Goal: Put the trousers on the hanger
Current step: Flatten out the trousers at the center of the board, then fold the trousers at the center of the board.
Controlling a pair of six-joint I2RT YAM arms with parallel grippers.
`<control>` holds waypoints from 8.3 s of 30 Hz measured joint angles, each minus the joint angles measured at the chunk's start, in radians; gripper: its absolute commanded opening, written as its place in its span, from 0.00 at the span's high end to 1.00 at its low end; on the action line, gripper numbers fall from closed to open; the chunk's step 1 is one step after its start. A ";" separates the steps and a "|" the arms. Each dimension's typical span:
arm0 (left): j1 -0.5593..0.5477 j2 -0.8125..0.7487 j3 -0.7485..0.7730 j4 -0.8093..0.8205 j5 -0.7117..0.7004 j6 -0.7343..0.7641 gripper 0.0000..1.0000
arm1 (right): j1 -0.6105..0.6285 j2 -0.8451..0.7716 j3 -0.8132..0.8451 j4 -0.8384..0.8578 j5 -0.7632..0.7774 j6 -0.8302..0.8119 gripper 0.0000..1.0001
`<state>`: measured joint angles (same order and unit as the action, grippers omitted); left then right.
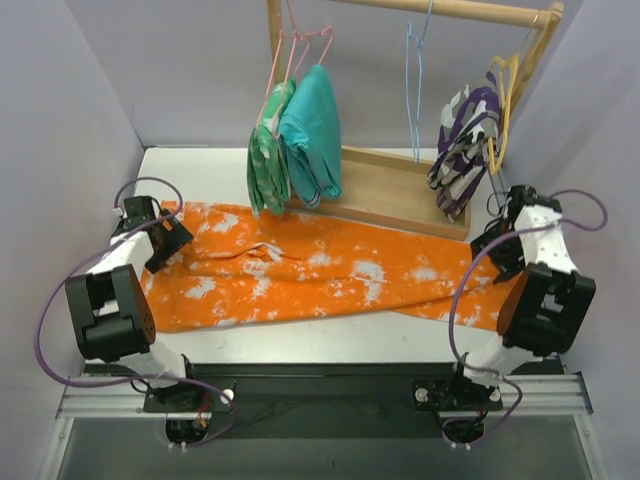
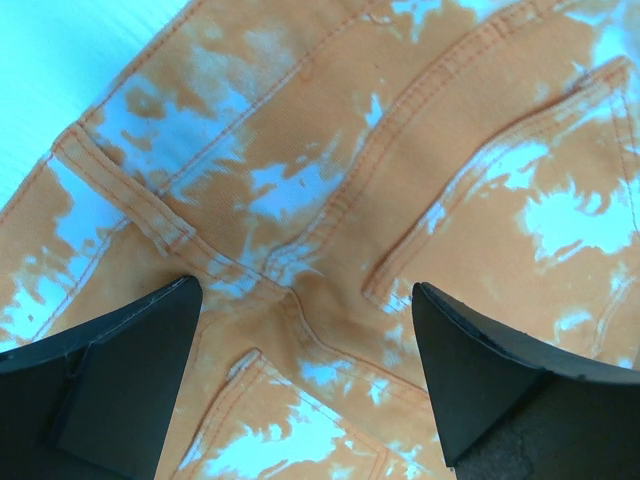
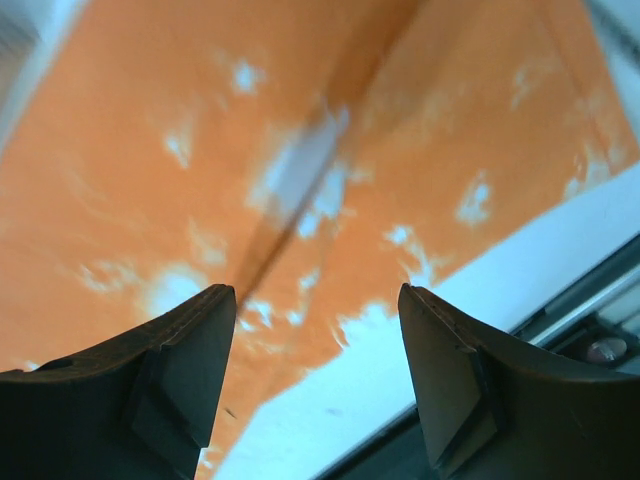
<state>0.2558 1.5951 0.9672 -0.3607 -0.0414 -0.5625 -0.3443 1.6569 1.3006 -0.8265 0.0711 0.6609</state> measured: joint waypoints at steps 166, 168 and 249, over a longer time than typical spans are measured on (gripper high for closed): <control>-0.092 0.244 0.737 -0.520 -0.206 0.475 1.00 | 0.000 0.039 0.135 -0.192 0.059 0.071 1.00; -0.098 0.286 0.778 -0.537 -0.203 0.478 1.00 | 0.001 0.070 0.159 -0.190 0.058 0.071 1.00; 0.181 0.217 0.176 -0.053 0.225 0.105 0.64 | 0.137 -0.218 -0.237 0.174 -0.125 -0.067 0.24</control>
<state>0.4366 1.8122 1.1431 -0.4141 0.1833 -0.4576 -0.2077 1.4391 1.0634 -0.6529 -0.0536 0.5938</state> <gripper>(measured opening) 0.677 0.757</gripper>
